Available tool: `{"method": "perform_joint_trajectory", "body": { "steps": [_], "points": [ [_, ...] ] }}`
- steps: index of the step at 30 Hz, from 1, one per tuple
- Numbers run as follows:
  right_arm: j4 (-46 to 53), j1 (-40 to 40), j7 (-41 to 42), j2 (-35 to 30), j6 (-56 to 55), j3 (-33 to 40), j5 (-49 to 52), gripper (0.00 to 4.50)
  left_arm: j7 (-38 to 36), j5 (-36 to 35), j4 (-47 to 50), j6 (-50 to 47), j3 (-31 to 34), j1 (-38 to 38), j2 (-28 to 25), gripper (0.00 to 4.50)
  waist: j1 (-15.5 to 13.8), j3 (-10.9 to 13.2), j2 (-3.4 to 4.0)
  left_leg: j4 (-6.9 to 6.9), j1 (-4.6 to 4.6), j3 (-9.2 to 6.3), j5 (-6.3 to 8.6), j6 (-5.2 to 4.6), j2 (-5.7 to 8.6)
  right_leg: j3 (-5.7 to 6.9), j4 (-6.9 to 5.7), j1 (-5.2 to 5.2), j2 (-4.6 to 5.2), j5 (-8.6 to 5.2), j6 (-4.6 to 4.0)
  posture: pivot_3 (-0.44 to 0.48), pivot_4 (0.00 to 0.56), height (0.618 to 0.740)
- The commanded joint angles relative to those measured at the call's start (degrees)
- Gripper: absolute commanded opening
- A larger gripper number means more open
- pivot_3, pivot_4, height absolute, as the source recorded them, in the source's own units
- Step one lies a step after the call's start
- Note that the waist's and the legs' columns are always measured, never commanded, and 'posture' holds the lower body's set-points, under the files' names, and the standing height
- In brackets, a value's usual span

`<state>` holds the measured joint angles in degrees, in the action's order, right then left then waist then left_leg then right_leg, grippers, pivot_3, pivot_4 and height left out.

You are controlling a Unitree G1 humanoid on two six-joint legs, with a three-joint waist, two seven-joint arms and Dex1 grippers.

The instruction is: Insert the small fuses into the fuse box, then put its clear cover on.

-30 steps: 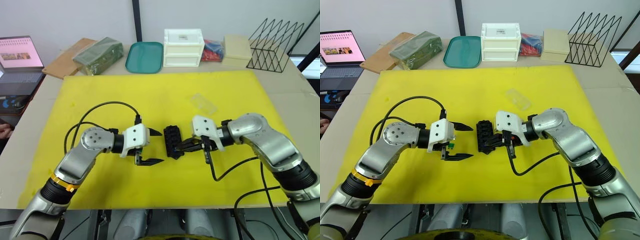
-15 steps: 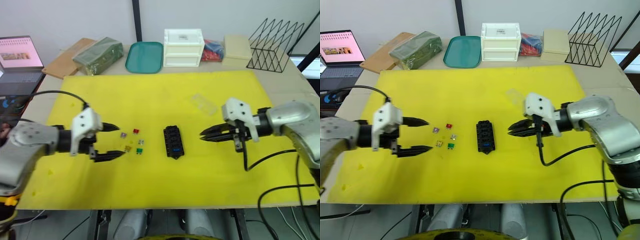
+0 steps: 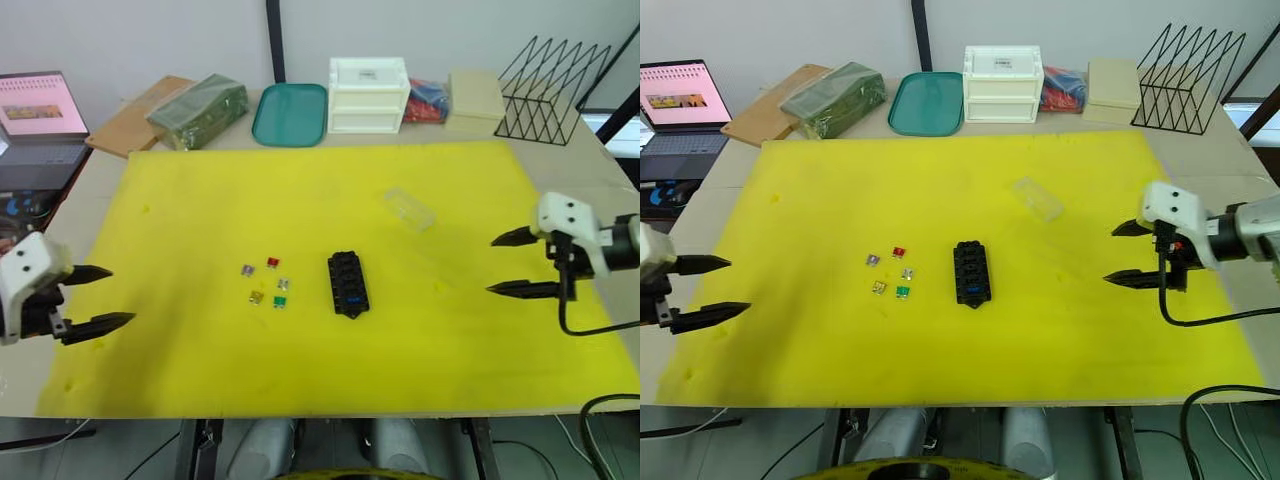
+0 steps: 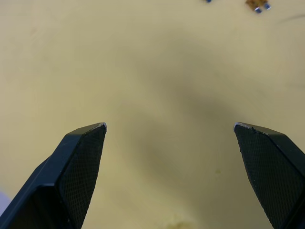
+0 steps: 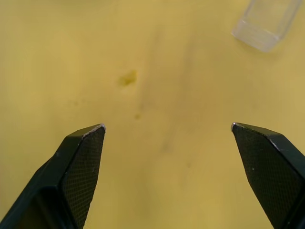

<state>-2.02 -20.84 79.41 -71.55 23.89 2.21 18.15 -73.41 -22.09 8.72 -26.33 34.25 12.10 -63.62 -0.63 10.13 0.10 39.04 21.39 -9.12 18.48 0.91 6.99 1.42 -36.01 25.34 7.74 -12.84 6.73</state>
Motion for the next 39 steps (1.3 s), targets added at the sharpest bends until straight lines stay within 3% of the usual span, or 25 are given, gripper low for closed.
{"method": "perform_joint_trajectory", "body": {
  "steps": [1, 10, 16, 22, 28, 34, 39],
  "points": [
    [-1.0, 0.4, 0.2, -2.1, -1.6, 2.7, -1.1, 4.49, -0.4, 0.2, -0.3, 1.9, 1.4, -0.7, -1.1, 4.50, 0.0, 0.0, 0.02, 0.00, 0.00, 0.00, 0.00, 0.00, 0.00, 0.00, 0.00, 0.00, 0.00, 0.00, 0.00, 0.000, 0.150, 0.740],
    [2.1, -0.6, -1.5, -0.4, 1.3, 3.0, -0.2, 4.49, 1.0, 0.0, -0.4, 2.0, -2.7, -5.0, -0.9, 4.50, 0.2, 0.1, 0.09, 0.00, 0.00, 0.00, -0.02, 0.05, -0.02, -0.01, -0.03, 0.03, -0.02, 0.00, 0.00, 0.000, 0.150, 0.740],
    [9.9, -9.1, -4.5, 7.4, 8.4, -0.5, 4.2, 4.49, 0.6, -2.6, 2.0, -0.2, -10.7, -9.7, 0.8, 4.50, 0.6, 0.1, 0.13, -0.01, -0.01, 0.01, -0.03, 0.06, -0.04, -0.05, -0.05, 0.05, -0.03, 0.02, -0.01, 0.000, 0.150, 0.740],
    [19.9, -16.5, -7.3, 17.0, 14.8, -7.0, 8.0, 4.49, 1.1, -10.6, -0.1, -11.6, -18.4, -18.6, 5.8, 4.50, 0.5, 0.1, 0.09, 0.01, 0.02, -0.02, -0.05, 0.10, -0.04, -0.04, -0.07, 0.06, -0.04, 0.02, -0.02, 0.000, 0.150, 0.740],
    [23.3, -22.0, -9.6, 24.0, 17.1, -13.2, 7.9, 4.49, 3.5, -17.2, -8.6, -27.5, -22.9, -29.2, 10.1, 4.50, 0.3, 0.0, 0.04, 0.07, 0.02, -0.06, -0.06, 0.12, 0.00, -0.04, -0.10, 0.06, -0.04, 0.02, -0.02, 0.000, 0.150, 0.740],
    [24.2, -23.4, -9.9, 26.6, 16.4, -15.8, 7.3, 4.49, 4.4, -19.3, -18.4, -38.4, -25.7, -35.4, 12.8, 4.50, 0.4, 0.0, 0.02, 0.09, 0.04, -0.10, -0.06, 0.12, 0.03, -0.04, -0.11, 0.08, -0.05, 0.03, -0.01, 0.000, 0.150, 0.740],
    [25.0, -22.4, -10.5, 26.4, 16.1, -16.2, 6.9, 4.50, 6.4, -20.5, -23.9, -44.6, -25.3, -40.7, 15.8, 3.22, 0.5, 0.0, -0.01, 0.10, 0.03, -0.12, -0.08, 0.15, 0.04, -0.04, -0.15, 0.08, -0.05, 0.03, -0.01, 0.000, 0.150, 0.740]
  ]
}}
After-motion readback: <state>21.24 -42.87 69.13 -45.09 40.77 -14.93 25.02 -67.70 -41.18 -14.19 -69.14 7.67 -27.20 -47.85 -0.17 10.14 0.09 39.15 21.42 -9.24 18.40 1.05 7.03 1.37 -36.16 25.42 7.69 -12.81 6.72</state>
